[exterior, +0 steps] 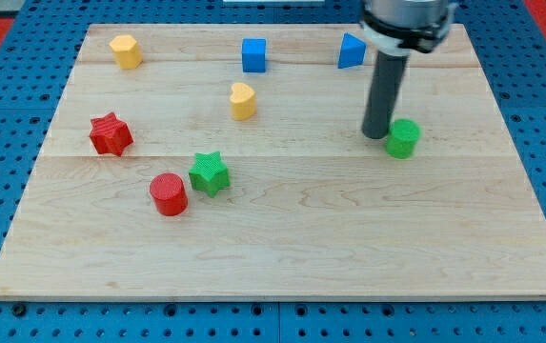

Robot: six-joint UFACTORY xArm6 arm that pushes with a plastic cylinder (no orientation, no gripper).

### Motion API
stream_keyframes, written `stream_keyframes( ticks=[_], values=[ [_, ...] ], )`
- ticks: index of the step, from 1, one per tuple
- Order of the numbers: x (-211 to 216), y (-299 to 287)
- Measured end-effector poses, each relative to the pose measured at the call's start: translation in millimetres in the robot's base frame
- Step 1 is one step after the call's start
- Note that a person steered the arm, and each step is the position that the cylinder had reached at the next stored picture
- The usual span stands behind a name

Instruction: Move the green circle parallel to the red star

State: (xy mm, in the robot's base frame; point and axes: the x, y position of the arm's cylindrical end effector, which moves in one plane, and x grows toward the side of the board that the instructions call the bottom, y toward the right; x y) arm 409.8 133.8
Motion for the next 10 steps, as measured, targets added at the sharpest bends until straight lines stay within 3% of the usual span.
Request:
stream_keyframes(
  ticks=[1,3,4,10],
  values=[
    [-4.7,-9.8],
    [-56.8,-60.7],
    [-88.1,-55.9],
    [-26.5,-49.1]
  ],
)
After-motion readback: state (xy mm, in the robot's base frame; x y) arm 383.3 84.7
